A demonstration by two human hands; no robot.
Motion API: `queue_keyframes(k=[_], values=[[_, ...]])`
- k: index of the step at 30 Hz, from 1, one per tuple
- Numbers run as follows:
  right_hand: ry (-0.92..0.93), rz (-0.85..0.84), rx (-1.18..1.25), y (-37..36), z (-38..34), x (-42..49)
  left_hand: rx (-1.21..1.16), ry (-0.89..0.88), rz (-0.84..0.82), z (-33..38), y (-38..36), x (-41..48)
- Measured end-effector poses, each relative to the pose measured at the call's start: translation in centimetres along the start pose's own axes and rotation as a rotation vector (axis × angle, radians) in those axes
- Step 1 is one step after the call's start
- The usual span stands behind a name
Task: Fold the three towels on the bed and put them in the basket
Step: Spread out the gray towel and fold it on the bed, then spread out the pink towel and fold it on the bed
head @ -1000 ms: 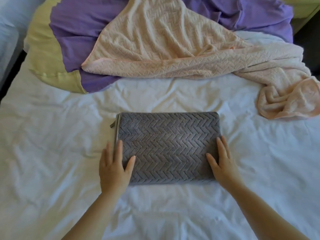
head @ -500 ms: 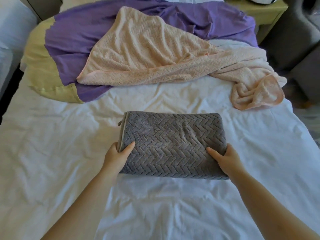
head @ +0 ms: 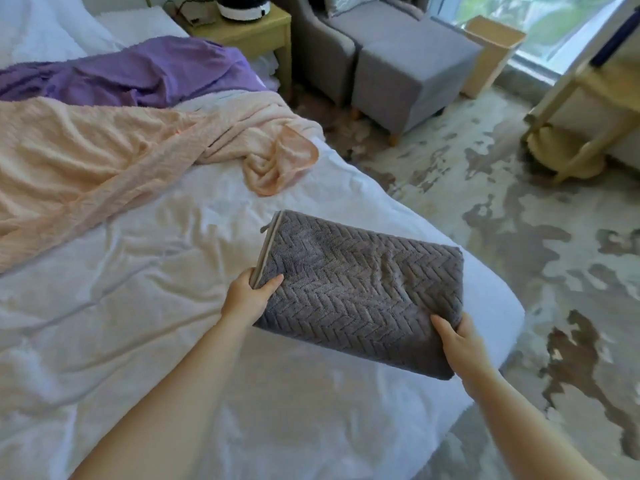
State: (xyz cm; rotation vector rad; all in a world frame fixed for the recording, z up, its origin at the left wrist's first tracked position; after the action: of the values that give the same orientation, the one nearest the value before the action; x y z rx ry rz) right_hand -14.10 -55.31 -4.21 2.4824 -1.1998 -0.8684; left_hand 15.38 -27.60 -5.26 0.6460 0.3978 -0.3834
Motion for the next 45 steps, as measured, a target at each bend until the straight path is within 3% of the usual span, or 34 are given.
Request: queue_keyframes(k=[8, 15, 17, 19, 21, 22, 24, 27, 32, 37, 41, 45], values=[[-0.138, 0.136, 0.226, 3.3, 7.6, -0.5, 0.333, -0.206, -0.1, 9.1, -10.9, 5.9], [-0.159, 0.169, 0.234, 1.7, 10.4, 1.0, 0.602, -0.163, -0.031, 7.3, -13.2, 8.8], [-0.041, 0.331, 0.071, 4.1, 9.0, 1.2, 0.674, -0.338, 0.136, 9.5, -12.6, 7.4], [0.165, 0.455, -0.159, 5.7, 5.5, 1.6, 0.704, -0.669, 0.232, 12.6, -13.8, 4.2], [0.307, 0.41, -0.385, 4.8, 2.0, 3.1, 0.776, -0.924, 0.137, 14.4, -17.5, 1.1], [0.339, 0.343, -0.502, 3.7, 0.9, 4.3, 0.836, -0.963, 0.045, 14.4, -19.7, 0.3], [0.341, 0.2, -0.718, 1.4, 0.7, 6.4, 0.944, -0.89, -0.105, 13.4, -23.2, 0.7], [0.25, 0.095, -0.835, 0.4, 3.2, 8.2, 1.049, -0.781, -0.149, 11.4, -25.2, 3.0], [0.163, 0.144, -0.819, 1.6, 4.8, 8.1, 1.086, -0.764, -0.047, 11.4, -24.1, 4.8], [0.33, 0.105, -0.844, -0.2, 2.3, 8.7, 1.095, -0.767, -0.022, 12.0, -23.8, 6.0], [0.266, 0.037, -0.803, -0.1, 4.2, 8.8, 1.122, -0.617, 0.042, 10.1, -20.0, 8.1], [0.296, 0.153, -0.728, 1.8, 2.5, 7.5, 1.009, -0.385, 0.148, 7.9, -12.7, 8.0]])
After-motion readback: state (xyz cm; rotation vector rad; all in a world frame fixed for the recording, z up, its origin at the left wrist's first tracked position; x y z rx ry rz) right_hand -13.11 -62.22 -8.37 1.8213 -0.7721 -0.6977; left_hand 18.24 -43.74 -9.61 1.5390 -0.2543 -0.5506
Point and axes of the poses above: each hand's wrist, its own x-axis towards the middle knuckle, its own y-axis out of the back of the hand, z = x × y, the point moved 10 cm from there along x, towards the middle knuckle, and after that the axes turned 6 degrees about y, right-handed, at the moved point
